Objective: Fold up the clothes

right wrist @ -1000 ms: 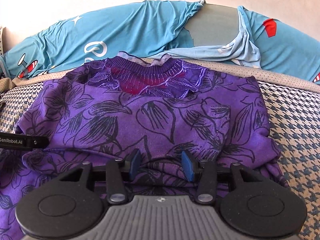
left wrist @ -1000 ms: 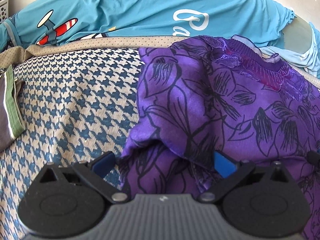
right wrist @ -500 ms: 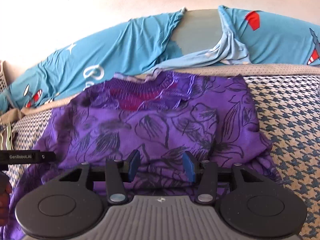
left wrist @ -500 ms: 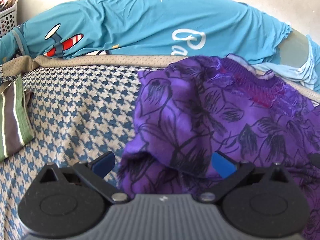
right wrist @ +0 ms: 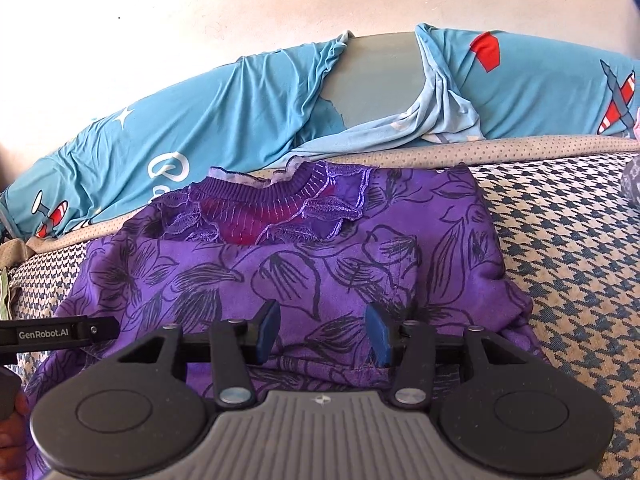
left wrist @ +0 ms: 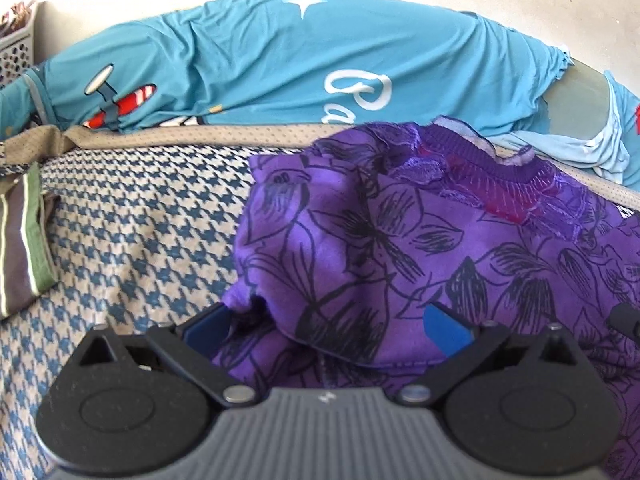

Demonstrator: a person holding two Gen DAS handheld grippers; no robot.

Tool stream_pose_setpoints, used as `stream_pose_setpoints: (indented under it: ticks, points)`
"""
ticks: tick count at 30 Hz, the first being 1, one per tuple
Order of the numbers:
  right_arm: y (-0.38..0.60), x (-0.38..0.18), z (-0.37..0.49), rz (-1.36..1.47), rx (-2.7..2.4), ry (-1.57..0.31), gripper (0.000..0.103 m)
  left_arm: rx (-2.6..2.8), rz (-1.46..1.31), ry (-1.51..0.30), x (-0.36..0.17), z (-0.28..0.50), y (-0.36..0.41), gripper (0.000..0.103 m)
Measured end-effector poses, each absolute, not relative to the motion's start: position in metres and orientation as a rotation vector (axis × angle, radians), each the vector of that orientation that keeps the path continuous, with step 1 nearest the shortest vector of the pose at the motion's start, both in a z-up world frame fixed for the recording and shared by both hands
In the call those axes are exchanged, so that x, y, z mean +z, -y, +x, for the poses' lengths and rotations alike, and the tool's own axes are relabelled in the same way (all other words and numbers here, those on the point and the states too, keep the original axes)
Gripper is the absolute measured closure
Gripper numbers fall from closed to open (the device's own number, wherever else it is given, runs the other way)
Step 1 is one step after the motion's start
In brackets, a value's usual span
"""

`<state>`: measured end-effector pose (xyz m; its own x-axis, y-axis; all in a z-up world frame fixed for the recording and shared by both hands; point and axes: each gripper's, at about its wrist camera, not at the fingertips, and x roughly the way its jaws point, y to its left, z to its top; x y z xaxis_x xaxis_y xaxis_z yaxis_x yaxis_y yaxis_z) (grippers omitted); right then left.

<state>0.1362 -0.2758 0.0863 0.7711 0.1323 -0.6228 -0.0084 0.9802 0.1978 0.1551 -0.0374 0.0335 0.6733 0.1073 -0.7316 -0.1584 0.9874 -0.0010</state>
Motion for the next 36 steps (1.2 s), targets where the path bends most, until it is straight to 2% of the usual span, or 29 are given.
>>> stream_pose_setpoints:
  ticks: [8, 14, 18, 36]
  points:
    - [0.269, 0.079, 0.139, 0.179, 0.088, -0.71, 0.057, 0.049, -0.002, -0.739, 0.039, 0.144, 0.057, 0.0]
    - [0.261, 0.07, 0.139, 0.109, 0.086, -0.742, 0.056, -0.044, 0.036, -0.868, 0.012, 0.159, 0.071, 0.0]
    - [0.257, 0.066, 0.138, 0.042, 0.1, -0.744, 0.055, -0.048, 0.066, -0.861, 0.007, 0.159, 0.073, 0.0]
    - [0.318, 0.091, 0.125, 0.192, 0.003, -0.634, 0.054, -0.054, 0.08, -0.858, 0.006, 0.159, 0.07, 0.0]
